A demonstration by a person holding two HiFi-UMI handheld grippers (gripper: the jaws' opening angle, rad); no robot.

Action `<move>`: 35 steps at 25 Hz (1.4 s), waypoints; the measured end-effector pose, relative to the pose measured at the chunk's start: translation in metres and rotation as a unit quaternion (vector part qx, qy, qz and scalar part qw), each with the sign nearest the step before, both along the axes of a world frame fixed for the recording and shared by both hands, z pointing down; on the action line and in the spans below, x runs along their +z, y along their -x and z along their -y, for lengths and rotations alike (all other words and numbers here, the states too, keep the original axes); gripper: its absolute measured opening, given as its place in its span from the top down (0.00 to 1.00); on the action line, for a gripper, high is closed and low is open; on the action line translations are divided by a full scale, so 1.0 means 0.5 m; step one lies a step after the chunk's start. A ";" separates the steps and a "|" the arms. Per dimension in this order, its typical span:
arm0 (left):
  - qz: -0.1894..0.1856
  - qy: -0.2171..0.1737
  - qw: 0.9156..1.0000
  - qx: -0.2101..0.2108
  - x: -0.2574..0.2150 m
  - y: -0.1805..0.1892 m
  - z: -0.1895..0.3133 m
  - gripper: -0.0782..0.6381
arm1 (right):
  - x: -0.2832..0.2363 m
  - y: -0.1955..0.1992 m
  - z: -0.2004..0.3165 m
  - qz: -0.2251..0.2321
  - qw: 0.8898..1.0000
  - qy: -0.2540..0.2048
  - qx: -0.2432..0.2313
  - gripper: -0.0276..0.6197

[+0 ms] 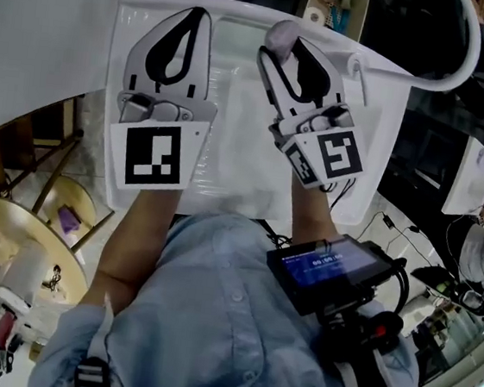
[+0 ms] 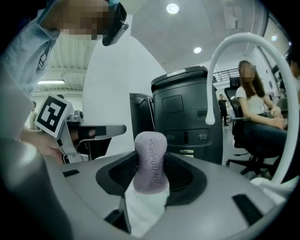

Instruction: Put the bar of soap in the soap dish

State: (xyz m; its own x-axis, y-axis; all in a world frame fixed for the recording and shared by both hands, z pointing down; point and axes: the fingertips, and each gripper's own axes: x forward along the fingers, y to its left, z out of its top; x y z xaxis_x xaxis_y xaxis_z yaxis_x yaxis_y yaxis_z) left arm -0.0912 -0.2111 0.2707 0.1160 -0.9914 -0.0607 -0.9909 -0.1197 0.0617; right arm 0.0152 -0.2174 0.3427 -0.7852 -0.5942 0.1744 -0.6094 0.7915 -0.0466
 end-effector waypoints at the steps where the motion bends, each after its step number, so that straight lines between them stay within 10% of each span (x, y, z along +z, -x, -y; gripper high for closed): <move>1: -0.003 0.002 1.000 -0.001 0.003 0.006 0.001 0.88 | 0.008 0.004 0.000 -0.003 1.000 0.003 -0.001 0.67; 35: -0.023 0.048 0.998 -0.019 0.124 0.087 0.005 0.88 | 0.223 0.073 0.005 -0.100 0.994 0.041 -0.031 0.67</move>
State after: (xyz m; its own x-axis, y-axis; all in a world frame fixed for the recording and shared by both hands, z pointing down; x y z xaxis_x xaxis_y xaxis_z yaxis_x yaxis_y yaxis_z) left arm -0.1347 -0.2138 0.3325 0.0776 -0.9965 0.0304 -0.9905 -0.0736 0.1164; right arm -0.0213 -0.2197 0.4543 -0.7643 -0.5228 0.3775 -0.5630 0.8264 0.0045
